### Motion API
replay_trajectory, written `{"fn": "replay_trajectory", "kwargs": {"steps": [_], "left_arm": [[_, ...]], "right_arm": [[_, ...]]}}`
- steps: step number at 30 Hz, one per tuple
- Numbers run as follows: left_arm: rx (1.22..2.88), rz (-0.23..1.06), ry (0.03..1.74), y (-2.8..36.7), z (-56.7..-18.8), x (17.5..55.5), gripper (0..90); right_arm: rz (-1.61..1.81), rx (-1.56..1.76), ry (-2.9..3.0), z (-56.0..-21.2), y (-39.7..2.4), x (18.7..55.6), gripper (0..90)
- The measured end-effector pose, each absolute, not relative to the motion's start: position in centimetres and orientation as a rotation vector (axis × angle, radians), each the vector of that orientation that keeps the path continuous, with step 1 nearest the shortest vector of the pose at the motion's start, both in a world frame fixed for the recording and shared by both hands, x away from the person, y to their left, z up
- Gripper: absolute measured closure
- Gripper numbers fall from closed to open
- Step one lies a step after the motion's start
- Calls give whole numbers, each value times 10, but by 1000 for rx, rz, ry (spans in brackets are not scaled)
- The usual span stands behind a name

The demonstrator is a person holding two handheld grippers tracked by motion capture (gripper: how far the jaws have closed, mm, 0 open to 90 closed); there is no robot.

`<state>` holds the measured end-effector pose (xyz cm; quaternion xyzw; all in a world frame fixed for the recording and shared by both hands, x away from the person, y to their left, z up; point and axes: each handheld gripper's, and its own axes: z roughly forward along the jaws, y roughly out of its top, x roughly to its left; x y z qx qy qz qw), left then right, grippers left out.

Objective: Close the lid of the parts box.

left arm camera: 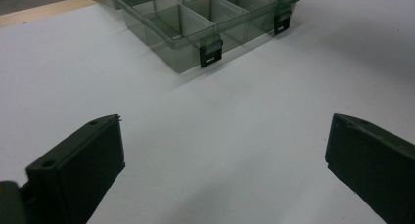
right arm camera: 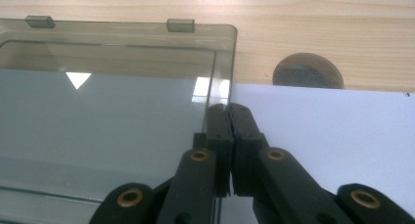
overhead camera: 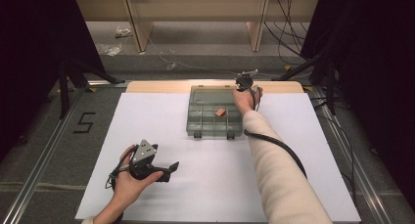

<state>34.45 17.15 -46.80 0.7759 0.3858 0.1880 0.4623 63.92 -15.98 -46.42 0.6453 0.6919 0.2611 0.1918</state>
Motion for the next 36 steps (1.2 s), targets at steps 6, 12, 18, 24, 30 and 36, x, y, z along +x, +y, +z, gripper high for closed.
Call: {"fn": "replay_trajectory", "kwargs": {"steps": [6, 12, 18, 24, 30, 36], "left_arm": [[1912, 464, 952, 172, -469, 345, 8], [1910, 471, 959, 174, -469, 347, 14], [1893, 489, 974, 176, -467, 351, 34], [1867, 501, 1004, 179, -464, 360, 70], [1812, 505, 1053, 180, -451, 391, 144], [1796, 548, 1091, 168, -426, 449, 190]], "right_arm": [[729, 1795, 1920, -461, -156, 638, 900], [748, 1775, 1909, -456, -156, 635, 900], [784, 1756, 1891, -449, -158, 630, 900], [818, 1735, 1874, -444, -161, 624, 900], [841, 1718, 1866, -441, -163, 619, 900], [866, 1701, 1856, -439, -165, 614, 900]]}}
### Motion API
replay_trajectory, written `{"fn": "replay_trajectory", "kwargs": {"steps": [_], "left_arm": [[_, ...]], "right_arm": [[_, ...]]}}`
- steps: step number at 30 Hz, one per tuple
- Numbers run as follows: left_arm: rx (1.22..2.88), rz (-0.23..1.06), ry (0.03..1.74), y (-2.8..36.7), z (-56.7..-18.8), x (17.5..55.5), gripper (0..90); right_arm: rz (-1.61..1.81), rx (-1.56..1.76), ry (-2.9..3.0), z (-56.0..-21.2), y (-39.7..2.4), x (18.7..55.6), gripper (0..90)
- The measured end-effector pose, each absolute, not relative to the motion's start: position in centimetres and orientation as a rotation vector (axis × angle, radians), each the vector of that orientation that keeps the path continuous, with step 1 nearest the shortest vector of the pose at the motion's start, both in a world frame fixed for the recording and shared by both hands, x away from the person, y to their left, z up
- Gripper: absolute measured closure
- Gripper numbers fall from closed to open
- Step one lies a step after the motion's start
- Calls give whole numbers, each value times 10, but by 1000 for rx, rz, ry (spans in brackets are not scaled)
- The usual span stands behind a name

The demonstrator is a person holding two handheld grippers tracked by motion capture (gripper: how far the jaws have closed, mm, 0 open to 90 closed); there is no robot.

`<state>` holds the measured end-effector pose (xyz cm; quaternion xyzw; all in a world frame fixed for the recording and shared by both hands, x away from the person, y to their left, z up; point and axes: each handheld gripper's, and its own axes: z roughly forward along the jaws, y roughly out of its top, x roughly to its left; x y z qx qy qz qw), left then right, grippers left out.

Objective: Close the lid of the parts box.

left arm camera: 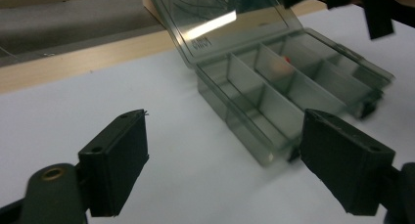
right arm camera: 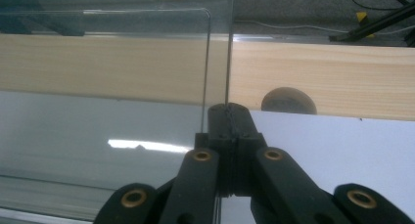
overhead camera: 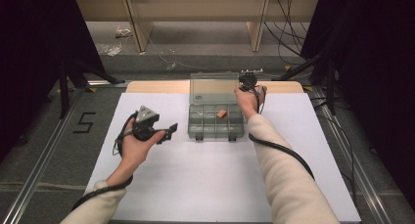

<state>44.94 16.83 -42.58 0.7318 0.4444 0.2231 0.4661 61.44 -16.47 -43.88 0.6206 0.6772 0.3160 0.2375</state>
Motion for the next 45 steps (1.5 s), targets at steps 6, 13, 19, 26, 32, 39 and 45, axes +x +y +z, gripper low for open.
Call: {"fn": "replay_trajectory", "kwargs": {"steps": [6, 13, 19, 26, 32, 39, 45], "left_arm": [[1797, 584, 1182, 155, -408, 509, 241], [1791, 514, 1290, 136, -410, 562, 353], [1833, 508, 1333, 126, -418, 591, 482], [1800, 453, 1370, 124, -426, 606, 560], [1800, 433, 1347, 120, -429, 612, 618], [1748, 370, 1362, 115, -434, 619, 671], [1708, 327, 1386, 112, -438, 620, 777]], "right_arm": [[898, 1674, 1832, -437, -167, 607, 900], [920, 1657, 1821, -433, -168, 601, 900], [935, 1634, 1814, -431, -168, 595, 900], [952, 1603, 1810, -429, -168, 591, 900], [963, 1593, 1811, -428, -169, 588, 900], [976, 1582, 1812, -428, -169, 585, 900], [982, 1580, 1815, -430, -168, 585, 900]]}}
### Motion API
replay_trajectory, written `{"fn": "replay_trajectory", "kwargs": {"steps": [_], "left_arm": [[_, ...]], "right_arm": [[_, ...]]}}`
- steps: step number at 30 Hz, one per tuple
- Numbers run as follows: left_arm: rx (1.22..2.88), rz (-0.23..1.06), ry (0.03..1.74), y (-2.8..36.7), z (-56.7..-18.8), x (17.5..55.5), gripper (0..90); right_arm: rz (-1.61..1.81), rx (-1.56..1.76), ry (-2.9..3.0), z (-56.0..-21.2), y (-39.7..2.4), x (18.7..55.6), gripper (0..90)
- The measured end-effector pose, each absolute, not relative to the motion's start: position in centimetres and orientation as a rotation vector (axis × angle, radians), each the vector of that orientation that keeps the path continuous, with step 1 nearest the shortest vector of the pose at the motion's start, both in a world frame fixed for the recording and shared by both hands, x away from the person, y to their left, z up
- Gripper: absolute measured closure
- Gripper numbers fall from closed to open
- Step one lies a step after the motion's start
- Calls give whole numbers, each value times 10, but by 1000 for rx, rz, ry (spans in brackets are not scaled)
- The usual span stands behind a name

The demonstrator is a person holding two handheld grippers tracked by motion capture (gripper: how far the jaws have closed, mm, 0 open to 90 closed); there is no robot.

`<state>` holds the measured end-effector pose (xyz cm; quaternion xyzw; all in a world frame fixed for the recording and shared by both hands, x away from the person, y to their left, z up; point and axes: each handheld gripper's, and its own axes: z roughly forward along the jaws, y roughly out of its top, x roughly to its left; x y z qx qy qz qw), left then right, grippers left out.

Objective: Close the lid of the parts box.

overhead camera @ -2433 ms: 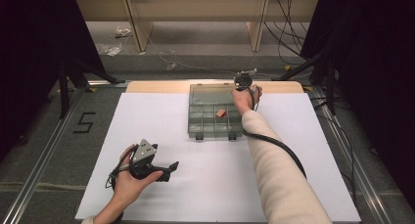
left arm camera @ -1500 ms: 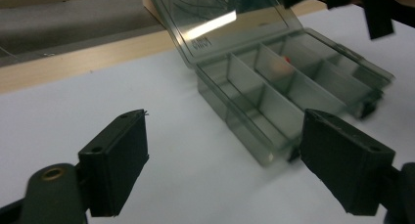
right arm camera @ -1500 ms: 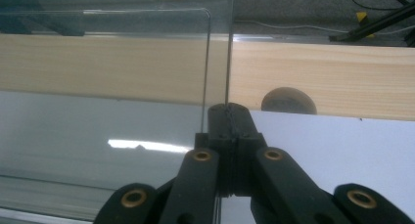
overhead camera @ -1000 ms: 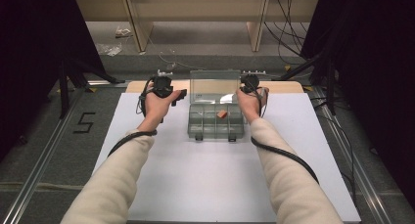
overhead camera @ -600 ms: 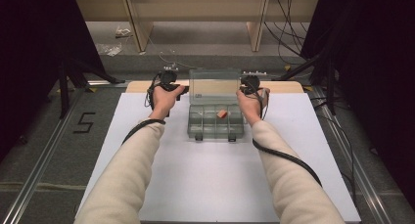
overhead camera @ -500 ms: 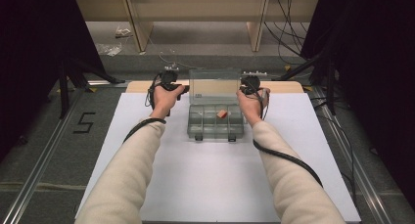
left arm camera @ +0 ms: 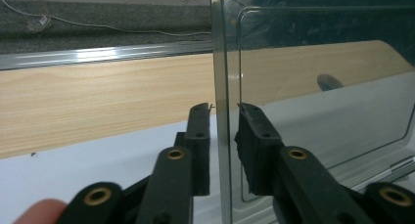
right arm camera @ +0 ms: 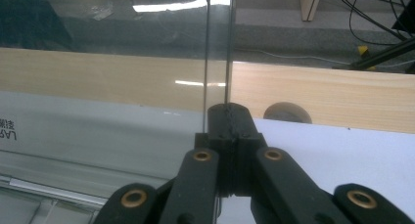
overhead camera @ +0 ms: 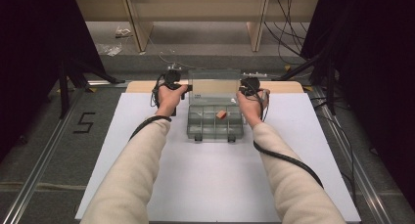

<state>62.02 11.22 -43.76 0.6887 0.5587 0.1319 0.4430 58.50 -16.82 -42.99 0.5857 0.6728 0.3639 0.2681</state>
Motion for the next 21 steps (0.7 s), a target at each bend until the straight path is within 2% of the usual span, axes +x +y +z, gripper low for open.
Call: {"fn": "replay_trajectory", "kwargs": {"steps": [6, 21], "left_arm": [[1683, 360, 1410, 111, -432, 618, 854], [1710, 432, 1346, 106, -428, 609, 864]], "right_arm": [[988, 1586, 1813, -431, -169, 584, 900], [1019, 1603, 1837, -431, -178, 583, 888]]}}
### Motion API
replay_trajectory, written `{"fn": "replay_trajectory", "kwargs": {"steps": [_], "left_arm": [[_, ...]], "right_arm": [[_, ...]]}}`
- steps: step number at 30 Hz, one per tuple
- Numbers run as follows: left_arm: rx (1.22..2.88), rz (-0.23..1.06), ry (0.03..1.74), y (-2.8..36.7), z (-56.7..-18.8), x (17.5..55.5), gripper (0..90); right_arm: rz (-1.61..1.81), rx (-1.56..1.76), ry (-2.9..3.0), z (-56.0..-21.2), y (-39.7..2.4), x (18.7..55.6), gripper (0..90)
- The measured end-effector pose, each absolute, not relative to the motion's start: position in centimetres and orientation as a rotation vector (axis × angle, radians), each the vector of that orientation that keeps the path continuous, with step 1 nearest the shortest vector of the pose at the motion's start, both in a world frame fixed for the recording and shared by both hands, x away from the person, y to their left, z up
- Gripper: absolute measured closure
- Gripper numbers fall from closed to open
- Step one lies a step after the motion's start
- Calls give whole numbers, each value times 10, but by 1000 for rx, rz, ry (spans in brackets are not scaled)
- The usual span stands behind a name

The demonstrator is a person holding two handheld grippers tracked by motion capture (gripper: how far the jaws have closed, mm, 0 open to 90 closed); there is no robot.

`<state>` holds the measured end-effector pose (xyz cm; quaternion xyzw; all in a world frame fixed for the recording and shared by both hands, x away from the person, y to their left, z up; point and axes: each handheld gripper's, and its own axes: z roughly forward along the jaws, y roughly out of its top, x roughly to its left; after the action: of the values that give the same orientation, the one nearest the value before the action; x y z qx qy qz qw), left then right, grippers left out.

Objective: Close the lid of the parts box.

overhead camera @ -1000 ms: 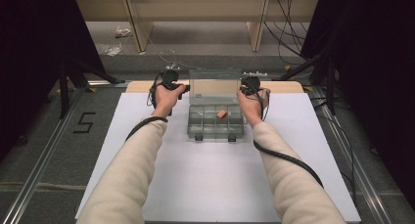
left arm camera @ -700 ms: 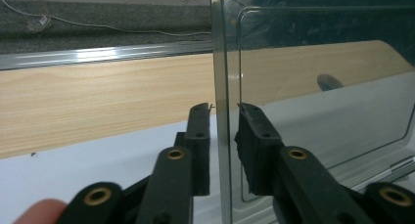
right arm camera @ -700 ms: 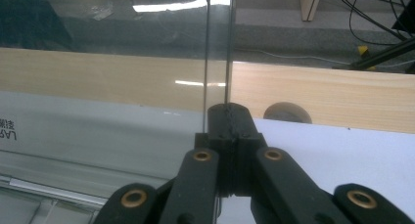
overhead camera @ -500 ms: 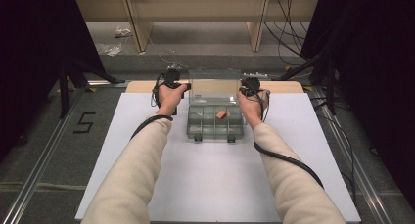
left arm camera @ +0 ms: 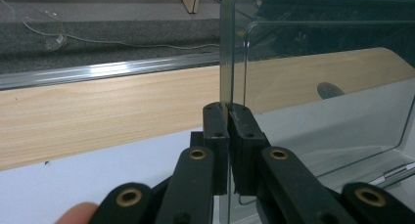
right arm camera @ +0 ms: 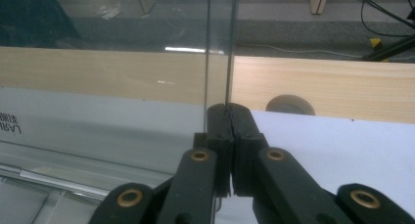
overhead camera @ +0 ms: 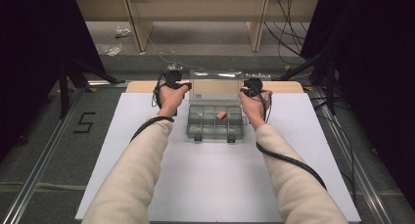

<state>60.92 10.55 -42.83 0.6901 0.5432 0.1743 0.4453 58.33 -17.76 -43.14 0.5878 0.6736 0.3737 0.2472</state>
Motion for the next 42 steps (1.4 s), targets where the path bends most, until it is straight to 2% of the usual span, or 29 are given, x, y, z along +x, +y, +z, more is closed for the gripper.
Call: {"fn": "replay_trajectory", "kwargs": {"steps": [12, 22, 34, 42], "left_arm": [[1747, 479, 1298, 106, -424, 600, 863], [1761, 495, 1272, 104, -422, 600, 863], [1776, 505, 1241, 102, -421, 600, 861], [1790, 514, 1222, 101, -419, 601, 859]], "right_arm": [[1078, 1527, 1822, -415, -183, 593, 732], [1076, 1489, 1796, -397, -186, 601, 752], [1079, 1490, 1770, -395, -184, 601, 841], [1085, 1516, 1759, -394, -185, 603, 868]]}}
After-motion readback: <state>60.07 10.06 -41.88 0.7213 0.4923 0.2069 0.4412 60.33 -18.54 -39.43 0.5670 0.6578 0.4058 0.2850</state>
